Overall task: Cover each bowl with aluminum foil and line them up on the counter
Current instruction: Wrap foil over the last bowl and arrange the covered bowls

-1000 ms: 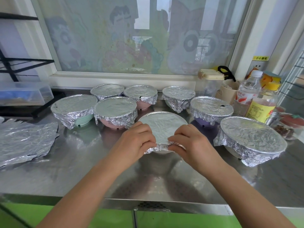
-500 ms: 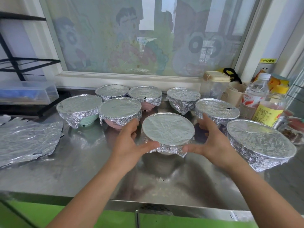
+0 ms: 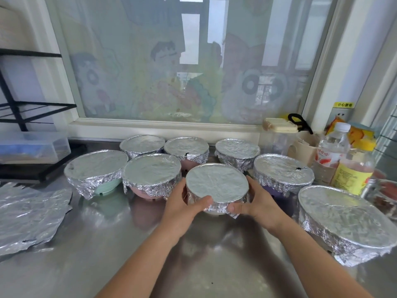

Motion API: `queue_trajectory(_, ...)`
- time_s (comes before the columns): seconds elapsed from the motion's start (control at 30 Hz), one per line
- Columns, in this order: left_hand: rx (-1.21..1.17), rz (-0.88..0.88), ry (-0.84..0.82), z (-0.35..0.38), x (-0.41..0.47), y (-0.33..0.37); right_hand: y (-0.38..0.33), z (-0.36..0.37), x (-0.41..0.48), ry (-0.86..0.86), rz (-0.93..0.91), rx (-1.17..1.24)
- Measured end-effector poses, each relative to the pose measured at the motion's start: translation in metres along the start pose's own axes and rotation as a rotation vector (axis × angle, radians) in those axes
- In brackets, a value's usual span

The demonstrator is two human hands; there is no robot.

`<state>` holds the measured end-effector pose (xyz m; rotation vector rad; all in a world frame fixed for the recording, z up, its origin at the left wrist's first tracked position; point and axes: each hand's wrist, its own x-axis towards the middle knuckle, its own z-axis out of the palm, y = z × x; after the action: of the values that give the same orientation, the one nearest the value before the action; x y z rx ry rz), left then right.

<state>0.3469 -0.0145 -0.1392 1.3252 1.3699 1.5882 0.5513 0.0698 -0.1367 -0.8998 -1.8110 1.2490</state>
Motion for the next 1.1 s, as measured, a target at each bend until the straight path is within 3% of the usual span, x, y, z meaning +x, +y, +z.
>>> queue_trajectory(0.3,0.001,0.019,0.006,0.007,0.027,-0.005,0.005,0.001,0.025,0.008,0.011,0.027)
queue_trajectory(0.53,-0.045,-0.063,-0.035,-0.001,0.019,0.000,-0.001,-0.001,0.014,0.036,0.090,-0.050)
queue_trajectory(0.73,-0.056,-0.006,0.044,0.006,-0.025,0.016,-0.021,-0.011,-0.036,0.063,0.074,-0.364)
queue_trajectory(0.87,-0.137,-0.006,0.136,0.018,-0.048,0.034,-0.075,-0.035,-0.078,0.229,0.033,-0.626)
queue_trajectory(0.97,-0.131,-0.023,0.006,0.044,-0.064,0.047,-0.093,-0.075,-0.105,0.431,0.028,-0.757)
queue_trajectory(1.1,0.160,0.009,-0.339,0.102,-0.067,0.047,-0.076,-0.134,-0.125,0.617,0.253,-0.739)
